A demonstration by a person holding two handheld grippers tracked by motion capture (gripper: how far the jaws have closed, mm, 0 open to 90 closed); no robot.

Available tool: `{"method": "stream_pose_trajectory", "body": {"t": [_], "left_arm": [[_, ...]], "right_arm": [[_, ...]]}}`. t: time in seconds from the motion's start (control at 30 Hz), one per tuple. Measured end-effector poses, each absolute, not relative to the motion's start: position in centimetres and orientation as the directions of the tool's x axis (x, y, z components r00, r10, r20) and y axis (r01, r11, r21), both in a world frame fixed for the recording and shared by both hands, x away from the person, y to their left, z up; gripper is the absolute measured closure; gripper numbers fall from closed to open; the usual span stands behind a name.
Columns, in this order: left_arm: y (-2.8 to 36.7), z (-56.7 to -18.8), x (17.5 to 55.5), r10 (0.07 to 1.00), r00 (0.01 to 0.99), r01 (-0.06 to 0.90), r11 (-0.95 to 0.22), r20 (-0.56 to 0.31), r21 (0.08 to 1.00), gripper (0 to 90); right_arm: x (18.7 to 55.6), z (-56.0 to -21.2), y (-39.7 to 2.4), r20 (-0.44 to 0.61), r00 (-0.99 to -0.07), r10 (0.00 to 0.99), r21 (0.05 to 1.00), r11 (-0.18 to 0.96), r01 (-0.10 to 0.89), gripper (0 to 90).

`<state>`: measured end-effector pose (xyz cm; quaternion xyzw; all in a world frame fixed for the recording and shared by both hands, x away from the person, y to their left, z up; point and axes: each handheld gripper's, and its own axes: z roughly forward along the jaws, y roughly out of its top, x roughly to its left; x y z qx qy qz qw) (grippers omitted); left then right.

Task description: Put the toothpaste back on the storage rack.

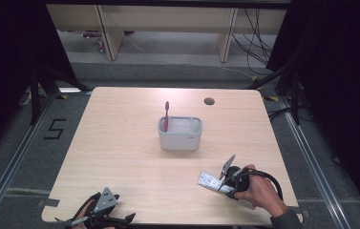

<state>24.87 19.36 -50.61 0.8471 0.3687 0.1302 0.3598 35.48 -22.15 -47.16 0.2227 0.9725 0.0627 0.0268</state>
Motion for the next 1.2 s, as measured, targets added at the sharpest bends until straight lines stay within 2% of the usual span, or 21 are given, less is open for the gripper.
{"method": "stream_pose_trajectory", "body": {"t": [0.57, 0.87, 1.07, 1.2], "left_arm": [[19.3, -50.6, 24.9, 0.718, 0.694, 0.531, -0.47, -0.044, 0.705, 16.0], [19.3, -50.6, 24.8, 0.72, 0.692, 0.535, -0.466, -0.049, 0.705, 15.9], [19.4, -50.6, 24.9, 0.722, 0.691, 0.536, -0.466, -0.048, 0.704, 16.0], [19.4, -50.6, 24.9, 0.721, 0.692, 0.533, -0.467, -0.046, 0.706, 15.9]], "right_arm": [[35.9, -47.4, -22.2, -0.007, -0.9, 0.436, 0.132, 0.893, 0.431, 66.0], [35.7, -47.0, -22.3, -0.017, -0.899, 0.439, 0.146, 0.89, 0.432, 71.1], [35.7, -46.6, -22.9, -0.01, -0.892, 0.452, 0.205, 0.874, 0.441, 71.9], [35.6, -45.3, -23.8, -0.002, -0.877, 0.481, 0.294, 0.838, 0.459, 72.2]]}}
